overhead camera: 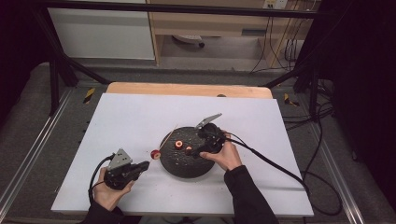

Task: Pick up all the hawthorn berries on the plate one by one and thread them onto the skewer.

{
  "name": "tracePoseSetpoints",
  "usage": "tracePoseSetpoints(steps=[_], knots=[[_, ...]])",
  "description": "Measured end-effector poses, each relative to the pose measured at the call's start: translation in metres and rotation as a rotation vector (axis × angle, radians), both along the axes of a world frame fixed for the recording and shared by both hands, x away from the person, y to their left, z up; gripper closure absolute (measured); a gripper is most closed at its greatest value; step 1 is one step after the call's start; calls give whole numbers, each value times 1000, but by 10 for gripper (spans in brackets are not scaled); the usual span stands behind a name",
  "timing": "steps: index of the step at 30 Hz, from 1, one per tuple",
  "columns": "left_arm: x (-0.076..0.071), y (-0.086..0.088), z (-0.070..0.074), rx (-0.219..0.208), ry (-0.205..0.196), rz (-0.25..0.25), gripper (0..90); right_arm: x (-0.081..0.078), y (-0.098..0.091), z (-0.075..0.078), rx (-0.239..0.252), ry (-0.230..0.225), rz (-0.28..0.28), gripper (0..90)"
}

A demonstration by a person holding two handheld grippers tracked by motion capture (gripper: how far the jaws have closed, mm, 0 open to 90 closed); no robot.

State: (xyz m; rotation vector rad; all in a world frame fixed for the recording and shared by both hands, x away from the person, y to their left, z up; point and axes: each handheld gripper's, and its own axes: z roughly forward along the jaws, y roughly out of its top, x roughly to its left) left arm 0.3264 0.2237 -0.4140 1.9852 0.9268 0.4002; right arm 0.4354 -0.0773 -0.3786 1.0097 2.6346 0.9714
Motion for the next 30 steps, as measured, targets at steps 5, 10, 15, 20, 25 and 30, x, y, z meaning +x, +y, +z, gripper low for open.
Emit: tracePoseSetpoints(steps=[5,10,15,20,25,30], knots=[[-1,3,-4,6,13,10,885,10,12,-4,-84,35,37,138],[-1,4,-7,12,28,1,886,20,26,-8,-136,73,77,200],[-1,4,-10,5,37,-13,885,30,37,-17,-184,110,113,278],[-3,3,-12,8,39,-28,885,34,40,-25,-218,129,136,378],[-4,2,-14,16,35,-35,885,36,40,-27,-218,137,151,480],[-4,2,-14,7,33,-28,885,39,41,-29,-211,156,154,555]])
